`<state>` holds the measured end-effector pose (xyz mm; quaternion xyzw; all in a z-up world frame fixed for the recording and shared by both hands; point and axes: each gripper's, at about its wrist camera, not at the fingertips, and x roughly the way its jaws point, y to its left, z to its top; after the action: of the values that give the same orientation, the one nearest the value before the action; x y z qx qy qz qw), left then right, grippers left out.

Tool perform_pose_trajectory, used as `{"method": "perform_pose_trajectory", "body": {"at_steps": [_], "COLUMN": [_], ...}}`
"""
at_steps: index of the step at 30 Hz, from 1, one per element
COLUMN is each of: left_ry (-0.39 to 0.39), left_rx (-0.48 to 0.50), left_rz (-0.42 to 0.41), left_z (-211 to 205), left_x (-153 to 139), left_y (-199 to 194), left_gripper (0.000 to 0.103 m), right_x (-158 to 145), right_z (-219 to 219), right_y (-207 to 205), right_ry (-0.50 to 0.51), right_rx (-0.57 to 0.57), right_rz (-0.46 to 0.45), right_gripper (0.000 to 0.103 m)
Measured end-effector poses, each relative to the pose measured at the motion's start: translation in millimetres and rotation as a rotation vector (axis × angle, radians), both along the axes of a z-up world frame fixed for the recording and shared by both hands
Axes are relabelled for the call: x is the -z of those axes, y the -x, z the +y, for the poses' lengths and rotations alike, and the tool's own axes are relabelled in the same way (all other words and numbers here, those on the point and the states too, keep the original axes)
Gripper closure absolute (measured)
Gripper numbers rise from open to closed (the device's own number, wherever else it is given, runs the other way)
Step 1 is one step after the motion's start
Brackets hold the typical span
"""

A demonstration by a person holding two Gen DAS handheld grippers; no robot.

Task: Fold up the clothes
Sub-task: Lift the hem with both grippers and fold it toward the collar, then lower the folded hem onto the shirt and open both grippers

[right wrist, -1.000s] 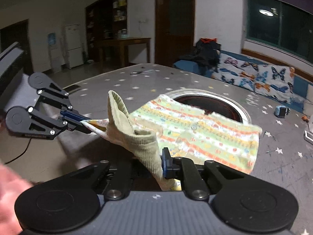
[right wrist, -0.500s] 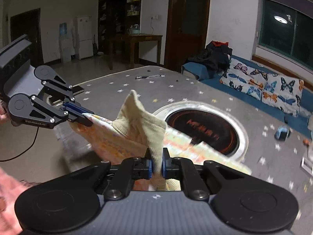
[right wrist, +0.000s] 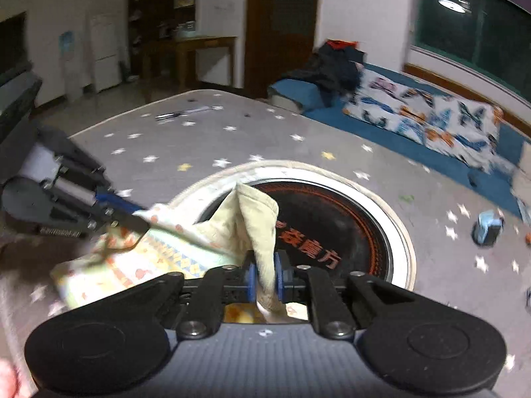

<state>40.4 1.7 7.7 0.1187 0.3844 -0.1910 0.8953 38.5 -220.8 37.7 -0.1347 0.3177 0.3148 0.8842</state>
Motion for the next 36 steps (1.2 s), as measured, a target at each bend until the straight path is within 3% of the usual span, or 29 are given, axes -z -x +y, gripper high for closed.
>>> {"method": "perform_pose_trajectory", "body": {"at_steps": [5,7,18,21,25,31,36], "left_ry": [0.034,0.029,0.001,-0.014,-0.02,0.014,0.033], "left_rx": [-0.026,-0.024,-0.043,-0.056,-0.081,-0.126,-0.155], "left_rz": [0.007,0.006,-0.004,0.0,0.009,0.004,0.002], "left_z": [7,8,1,0,2,11,14], "left_x": [0,0,-3,-3,0,-7,-10], "left_y": [0,-1,-8,-11,-14,-16,-18], "left_gripper": [0.092,0.092,0.092,0.092,0.076,0.061,0.06], "right_x": [14,16,40,46,55,38,30], "right_z": [-24,-42,-108,-107,-104,-95,-66], "right_y": [1,11,31,27,26,30,24], "right_ry": [-0.061,-0.081,-0.145,-0.134,-0.107,-0.13,-0.171], "right_rx": [0.107,0.15,0.363,0.374,0.404,0.382,0.295], "right_rz": [0.011,0.013,0.057,0.039,0.039,-0.002,0.014], "right_gripper": [0.082,0.068,0.067,0.068,0.069,0.069,0.069]}}
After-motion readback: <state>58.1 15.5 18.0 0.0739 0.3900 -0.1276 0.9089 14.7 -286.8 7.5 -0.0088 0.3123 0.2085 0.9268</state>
